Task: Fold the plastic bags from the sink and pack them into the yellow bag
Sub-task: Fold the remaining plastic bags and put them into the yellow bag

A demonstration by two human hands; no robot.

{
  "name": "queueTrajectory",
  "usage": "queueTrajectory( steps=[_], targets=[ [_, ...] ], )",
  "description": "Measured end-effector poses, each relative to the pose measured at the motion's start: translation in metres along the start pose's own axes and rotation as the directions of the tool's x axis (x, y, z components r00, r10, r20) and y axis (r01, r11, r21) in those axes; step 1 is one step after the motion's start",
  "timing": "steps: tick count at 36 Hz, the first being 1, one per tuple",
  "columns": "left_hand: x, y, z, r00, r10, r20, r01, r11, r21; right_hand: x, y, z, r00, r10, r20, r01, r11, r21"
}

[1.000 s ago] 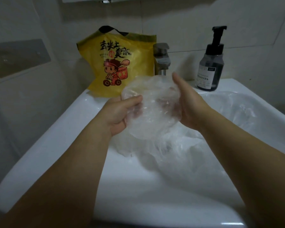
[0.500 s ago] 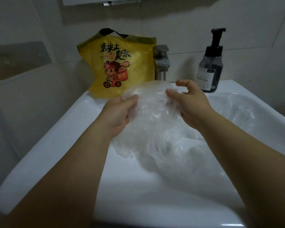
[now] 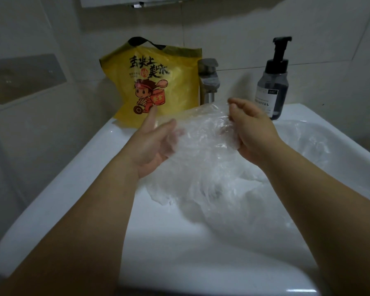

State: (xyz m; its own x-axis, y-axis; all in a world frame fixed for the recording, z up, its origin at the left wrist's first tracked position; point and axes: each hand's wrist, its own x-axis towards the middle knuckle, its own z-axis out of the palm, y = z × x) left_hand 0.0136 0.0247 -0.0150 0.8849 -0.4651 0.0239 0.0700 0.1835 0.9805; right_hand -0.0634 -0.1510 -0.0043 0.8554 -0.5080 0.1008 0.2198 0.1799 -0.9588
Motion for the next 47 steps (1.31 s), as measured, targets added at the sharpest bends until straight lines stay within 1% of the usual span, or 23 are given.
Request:
queueTrajectory(
  steps=[2,5,8,10,13,15,17,20,22,24,26,28,29,31,32,34,36,37,38,40,43,45,47],
  targets=[
    [-0.001,0.001,0.000,0.997,0.063,-0.047,-0.062,0.998,0.020,-0.002,-0.001,0.000,0.997,0.044,0.067,-0.048,0.997,0.063],
    [0.001,0.004,-0.005,0.988,0.113,-0.102,-0.118,0.992,-0.042,-0.003,-0.004,-0.003,0.977,0.073,0.200,-0.106,0.981,0.161],
    [0.000,0.003,-0.005,0.985,0.144,-0.099,-0.150,0.987,-0.052,-0.005,-0.005,-0.001,0.949,0.071,0.308,-0.127,0.978,0.167],
    [0.000,0.004,-0.003,0.985,0.154,-0.084,-0.159,0.986,-0.057,-0.005,-0.003,0.001,0.947,0.086,0.310,-0.134,0.982,0.137],
    [0.002,0.004,-0.004,0.987,0.134,-0.086,-0.144,0.982,-0.120,-0.001,-0.001,-0.002,0.963,0.118,0.242,-0.144,0.985,0.095],
    [0.003,0.005,-0.007,0.987,0.126,-0.095,-0.136,0.985,-0.105,0.002,-0.001,-0.006,0.963,0.140,0.230,-0.155,0.987,0.050],
    [0.004,0.003,-0.009,0.981,0.148,-0.122,-0.151,0.988,-0.016,0.003,-0.001,-0.009,0.962,0.148,0.229,-0.140,0.989,-0.050],
    [0.003,-0.002,-0.011,0.947,0.276,-0.163,-0.219,0.929,0.298,0.004,0.002,-0.011,0.977,0.100,0.190,-0.035,0.948,-0.316],
    [0.002,-0.005,-0.013,0.932,0.337,-0.131,-0.237,0.844,0.481,0.005,0.003,-0.012,0.981,0.054,0.187,0.050,0.860,-0.508],
    [0.002,-0.007,-0.016,0.931,0.351,-0.105,-0.212,0.750,0.626,0.007,0.006,-0.015,0.981,-0.009,0.193,0.137,0.738,-0.661],
    [0.001,-0.008,-0.017,0.931,0.351,-0.095,-0.199,0.710,0.676,0.008,0.008,-0.017,0.977,-0.084,0.196,0.205,0.622,-0.755],
    [0.000,-0.009,-0.016,0.927,0.358,-0.114,-0.196,0.720,0.665,0.009,0.011,-0.017,0.972,-0.130,0.197,0.236,0.580,-0.780],
    [0.001,-0.008,-0.016,0.926,0.353,-0.134,-0.191,0.744,0.640,0.010,0.012,-0.016,0.970,-0.142,0.195,0.241,0.595,-0.767],
    [0.003,-0.003,-0.017,0.933,0.307,-0.189,-0.171,0.837,0.520,0.011,0.012,-0.012,0.978,-0.139,0.157,0.209,0.701,-0.681],
    [0.003,-0.001,-0.016,0.938,0.279,-0.206,-0.169,0.886,0.432,0.010,0.010,-0.009,0.985,-0.121,0.125,0.172,0.779,-0.603],
    [0.003,0.003,-0.013,0.949,0.243,-0.199,-0.182,0.942,0.282,0.005,0.005,-0.005,0.996,-0.041,0.079,0.069,0.921,-0.383],
    [0.003,0.004,-0.008,0.951,0.215,-0.222,-0.184,0.971,0.150,0.002,0.002,-0.002,0.997,0.003,0.076,0.008,0.988,-0.157],
    [0.003,0.004,-0.005,0.950,0.208,-0.232,-0.186,0.976,0.115,0.001,0.000,-0.002,0.998,-0.008,0.062,0.015,0.994,-0.106],
    [0.003,0.002,-0.003,0.949,0.211,-0.233,-0.189,0.976,0.110,0.001,0.000,-0.001,0.999,-0.028,0.038,0.032,0.995,-0.099],
    [0.005,-0.001,-0.001,0.936,0.261,-0.237,-0.216,0.955,0.201,0.001,0.000,-0.001,0.997,-0.080,-0.021,0.076,0.986,-0.149],
    [0.006,-0.003,-0.004,0.908,0.326,-0.262,-0.238,0.918,0.318,0.003,0.002,-0.001,0.978,-0.182,-0.103,0.143,0.942,-0.303],
    [0.006,-0.003,-0.006,0.903,0.329,-0.275,-0.230,0.912,0.339,0.003,0.000,-0.004,0.961,-0.252,-0.116,0.187,0.896,-0.403],
    [0.006,-0.003,-0.009,0.890,0.342,-0.301,-0.201,0.888,0.413,0.004,-0.002,-0.008,0.948,-0.302,-0.099,0.222,0.852,-0.473]
  ],
)
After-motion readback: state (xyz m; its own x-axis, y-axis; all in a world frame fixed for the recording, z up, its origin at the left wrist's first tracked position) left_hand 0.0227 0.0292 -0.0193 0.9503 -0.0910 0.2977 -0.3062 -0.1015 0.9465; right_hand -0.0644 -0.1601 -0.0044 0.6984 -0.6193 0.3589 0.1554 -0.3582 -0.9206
